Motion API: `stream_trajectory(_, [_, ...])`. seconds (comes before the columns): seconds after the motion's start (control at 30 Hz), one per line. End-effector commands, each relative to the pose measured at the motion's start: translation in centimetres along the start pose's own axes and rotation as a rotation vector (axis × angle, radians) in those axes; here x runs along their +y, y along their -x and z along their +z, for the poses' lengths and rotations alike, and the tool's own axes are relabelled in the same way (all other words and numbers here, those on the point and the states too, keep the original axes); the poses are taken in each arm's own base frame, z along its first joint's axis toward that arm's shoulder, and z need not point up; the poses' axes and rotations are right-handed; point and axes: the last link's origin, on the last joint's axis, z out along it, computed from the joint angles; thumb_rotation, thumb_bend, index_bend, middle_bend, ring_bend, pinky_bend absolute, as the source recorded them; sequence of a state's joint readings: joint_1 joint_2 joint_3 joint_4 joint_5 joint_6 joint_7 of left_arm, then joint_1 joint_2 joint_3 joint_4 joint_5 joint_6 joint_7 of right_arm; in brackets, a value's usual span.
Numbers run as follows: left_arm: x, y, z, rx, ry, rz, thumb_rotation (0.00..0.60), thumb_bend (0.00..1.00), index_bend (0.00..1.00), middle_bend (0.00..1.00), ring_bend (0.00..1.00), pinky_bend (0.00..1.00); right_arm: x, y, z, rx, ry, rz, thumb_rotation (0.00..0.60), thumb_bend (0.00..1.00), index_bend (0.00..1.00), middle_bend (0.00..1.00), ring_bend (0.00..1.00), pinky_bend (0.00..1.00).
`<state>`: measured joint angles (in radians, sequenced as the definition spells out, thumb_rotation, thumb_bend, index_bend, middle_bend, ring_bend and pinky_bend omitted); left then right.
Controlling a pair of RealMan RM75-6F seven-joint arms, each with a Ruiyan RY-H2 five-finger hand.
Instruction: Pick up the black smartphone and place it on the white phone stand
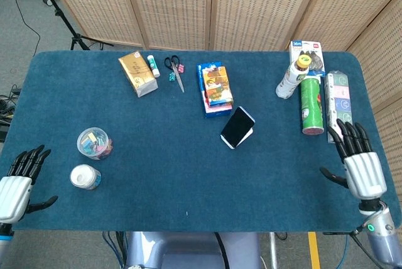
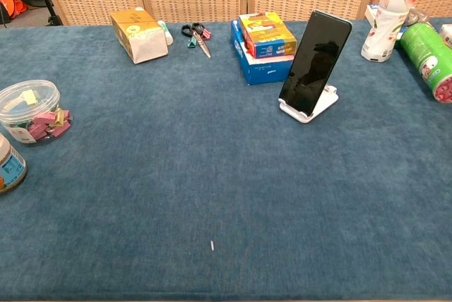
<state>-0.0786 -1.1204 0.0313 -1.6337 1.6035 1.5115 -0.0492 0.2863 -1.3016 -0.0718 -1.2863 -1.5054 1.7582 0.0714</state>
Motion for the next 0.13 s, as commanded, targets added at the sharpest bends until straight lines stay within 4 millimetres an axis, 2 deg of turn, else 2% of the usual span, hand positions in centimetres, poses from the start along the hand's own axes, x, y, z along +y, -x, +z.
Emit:
stream_trajectory(0.03, [-0.1,-0.2,-0.1,0.043,0.013,-0.011,0.6,0.0,0.0,0.0,0.0,0.0,-0.3,0.3,-2.8,-0.02,0.04,0.063,0.6,0.0,0.01,0.0,0.0,0.0])
stream_trajectory(0.13, [-0.3,-0.4,-0.4,0.063,0.023,-0.021,0.6,0.0,0.0,0.0,0.0,0.0,-0.7,0.5,-4.1,-0.023,0.046,0.069,0.6,0.0,0.01,0.0,0.0,0.0])
